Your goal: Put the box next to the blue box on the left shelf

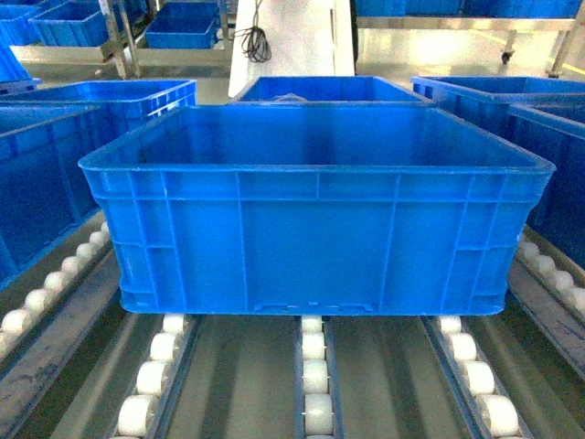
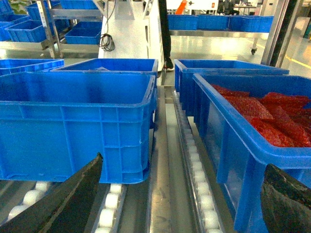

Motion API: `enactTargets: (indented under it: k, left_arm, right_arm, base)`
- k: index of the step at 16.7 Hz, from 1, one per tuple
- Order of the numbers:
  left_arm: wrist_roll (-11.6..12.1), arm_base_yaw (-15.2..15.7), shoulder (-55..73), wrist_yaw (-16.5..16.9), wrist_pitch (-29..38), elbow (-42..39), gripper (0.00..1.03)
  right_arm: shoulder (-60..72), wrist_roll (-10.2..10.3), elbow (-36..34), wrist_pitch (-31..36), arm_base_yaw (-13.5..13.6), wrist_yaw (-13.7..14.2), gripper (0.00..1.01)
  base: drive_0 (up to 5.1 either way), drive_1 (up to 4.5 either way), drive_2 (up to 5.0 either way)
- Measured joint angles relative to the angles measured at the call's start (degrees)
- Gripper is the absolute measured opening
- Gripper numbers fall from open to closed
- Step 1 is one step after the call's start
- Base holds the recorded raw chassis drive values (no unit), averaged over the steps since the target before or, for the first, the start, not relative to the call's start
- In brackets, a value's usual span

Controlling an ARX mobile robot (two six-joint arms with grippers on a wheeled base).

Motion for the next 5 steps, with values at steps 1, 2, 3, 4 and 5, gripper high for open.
enactTargets:
  k: [1,2,3,4,5]
  left_arm:
    - [0.0,0.0,0.0,0.0,0.0,0.0,0.98]
    - [0.0,0.0,0.0,0.0,0.0,0.0,0.98]
    - [0.0,0.0,0.0,0.0,0.0,0.0,0.98]
    - [0.0,0.0,0.0,0.0,0.0,0.0,0.98]
    - [0.0,0.0,0.0,0.0,0.0,0.0,0.98]
  right_arm:
    - [0.0,0.0,0.0,0.0,0.0,0.0,0.98]
    - [0.0,0.0,0.0,0.0,0.0,0.0,0.98]
    - [0.0,0.0,0.0,0.0,0.0,0.0,0.98]
    - [0.0,0.0,0.0,0.0,0.0,0.0,0.98]
    - [0.0,0.0,0.0,0.0,0.0,0.0,0.98]
  base:
    - [0.0,0.0,0.0]
    - [0.0,0.0,0.0]
    - [0.0,0.0,0.0]
    - [0.0,0.0,0.0]
    - [0.0,0.0,0.0]
